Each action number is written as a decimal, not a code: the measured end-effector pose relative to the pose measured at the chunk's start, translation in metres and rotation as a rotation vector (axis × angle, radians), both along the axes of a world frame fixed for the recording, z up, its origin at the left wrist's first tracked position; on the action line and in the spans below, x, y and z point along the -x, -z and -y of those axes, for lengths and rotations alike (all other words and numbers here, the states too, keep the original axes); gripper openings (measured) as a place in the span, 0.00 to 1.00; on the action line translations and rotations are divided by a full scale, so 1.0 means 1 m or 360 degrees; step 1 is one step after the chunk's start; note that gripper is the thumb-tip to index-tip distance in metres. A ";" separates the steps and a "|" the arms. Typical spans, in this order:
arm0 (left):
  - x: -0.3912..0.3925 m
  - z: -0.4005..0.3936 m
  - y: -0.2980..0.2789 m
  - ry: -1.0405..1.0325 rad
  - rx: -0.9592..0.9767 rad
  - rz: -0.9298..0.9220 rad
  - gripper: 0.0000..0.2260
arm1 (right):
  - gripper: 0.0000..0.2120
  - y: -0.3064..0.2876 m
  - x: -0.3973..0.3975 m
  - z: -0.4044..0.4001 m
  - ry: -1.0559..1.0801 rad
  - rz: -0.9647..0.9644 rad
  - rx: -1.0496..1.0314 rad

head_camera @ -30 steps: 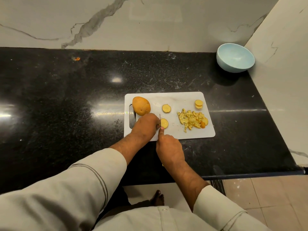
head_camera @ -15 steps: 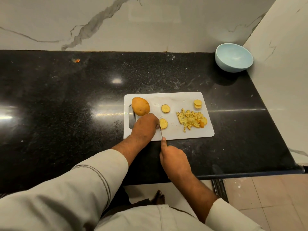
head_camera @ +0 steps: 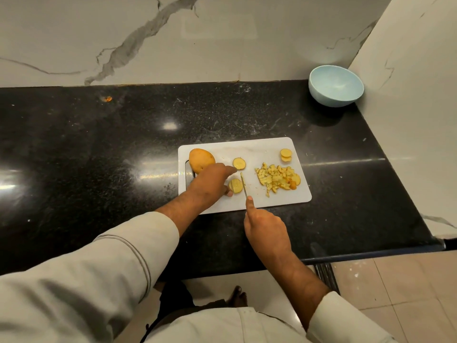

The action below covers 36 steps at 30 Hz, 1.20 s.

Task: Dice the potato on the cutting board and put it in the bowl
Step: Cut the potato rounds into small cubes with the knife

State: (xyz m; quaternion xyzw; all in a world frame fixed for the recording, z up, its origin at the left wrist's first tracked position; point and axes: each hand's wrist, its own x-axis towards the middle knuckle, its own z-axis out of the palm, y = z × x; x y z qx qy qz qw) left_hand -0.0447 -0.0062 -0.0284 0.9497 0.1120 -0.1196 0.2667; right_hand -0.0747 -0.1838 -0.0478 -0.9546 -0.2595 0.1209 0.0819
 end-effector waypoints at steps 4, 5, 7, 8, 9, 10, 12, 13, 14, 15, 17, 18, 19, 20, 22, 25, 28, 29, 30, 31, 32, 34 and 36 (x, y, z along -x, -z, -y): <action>0.001 -0.001 0.000 -0.0084 0.0101 0.0018 0.29 | 0.25 0.004 0.009 -0.010 -0.0062 -0.0071 -0.0028; 0.002 -0.003 0.002 -0.0123 0.0133 0.0021 0.28 | 0.25 0.006 0.012 -0.013 -0.0066 -0.0093 -0.0037; 0.006 -0.005 0.005 -0.0180 0.0169 0.0033 0.26 | 0.25 0.009 0.015 -0.016 -0.0056 -0.0095 -0.0052; 0.008 -0.005 0.007 -0.0193 0.0178 0.0048 0.25 | 0.25 0.010 0.015 -0.017 -0.0042 -0.0095 -0.0067; 0.009 -0.005 0.007 -0.0196 0.0179 0.0065 0.25 | 0.25 0.011 0.013 -0.018 -0.0027 -0.0101 -0.0082; 0.010 -0.005 0.008 -0.0191 0.0175 0.0079 0.24 | 0.25 0.011 0.013 -0.019 -0.0015 -0.0110 -0.0091; 0.011 -0.004 0.010 -0.0170 0.0153 0.0095 0.24 | 0.25 0.010 0.012 -0.021 -0.0007 -0.0114 -0.0095; 0.011 -0.004 0.011 -0.0158 0.0145 0.0102 0.23 | 0.25 0.010 0.011 -0.022 -0.0005 -0.0113 -0.0093; 0.011 -0.003 0.012 -0.0147 0.0138 0.0112 0.23 | 0.25 0.010 0.011 -0.022 0.0000 -0.0108 -0.0092; 0.011 -0.003 0.013 -0.0134 0.0126 0.0121 0.22 | 0.25 0.010 0.011 -0.022 0.0006 -0.0100 -0.0093; 0.010 -0.002 0.014 -0.0107 0.0081 0.0130 0.22 | 0.25 0.010 0.012 -0.022 0.0025 -0.0085 -0.0104; 0.009 -0.002 0.015 -0.0099 0.0056 0.0132 0.22 | 0.24 0.010 0.013 -0.022 0.0031 -0.0086 -0.0112; 0.008 -0.002 0.016 -0.0093 0.0036 0.0132 0.22 | 0.24 0.010 0.013 -0.022 0.0031 -0.0087 -0.0116; 0.007 -0.002 0.017 -0.0089 0.0023 0.0135 0.22 | 0.24 0.010 0.013 -0.021 0.0028 -0.0083 -0.0117; 0.007 -0.001 0.018 -0.0089 0.0009 0.0158 0.21 | 0.24 0.010 0.014 -0.020 0.0023 -0.0067 -0.0125; 0.010 0.001 0.022 -0.0143 0.0029 0.0225 0.20 | 0.24 0.009 0.014 -0.019 0.0045 -0.0065 -0.0130; 0.011 0.002 0.023 -0.0166 0.0045 0.0248 0.19 | 0.24 0.010 0.015 -0.019 0.0043 -0.0062 -0.0125; 0.011 0.002 0.023 -0.0164 0.0050 0.0240 0.20 | 0.24 0.010 0.015 -0.019 0.0045 -0.0064 -0.0125; 0.011 0.001 0.023 -0.0161 0.0052 0.0232 0.20 | 0.24 0.010 0.015 -0.019 0.0044 -0.0066 -0.0121; 0.010 0.001 0.022 -0.0152 0.0052 0.0221 0.20 | 0.24 0.010 0.015 -0.020 0.0046 -0.0070 -0.0116; 0.010 0.001 0.021 -0.0139 0.0051 0.0211 0.20 | 0.24 0.010 0.014 -0.020 0.0051 -0.0077 -0.0116; 0.011 0.001 0.021 -0.0107 0.0040 0.0201 0.19 | 0.24 0.009 0.013 -0.020 0.0054 -0.0106 -0.0113; 0.011 0.001 0.019 -0.0070 0.0016 0.0187 0.18 | 0.24 0.008 0.013 -0.022 0.0049 -0.0133 -0.0102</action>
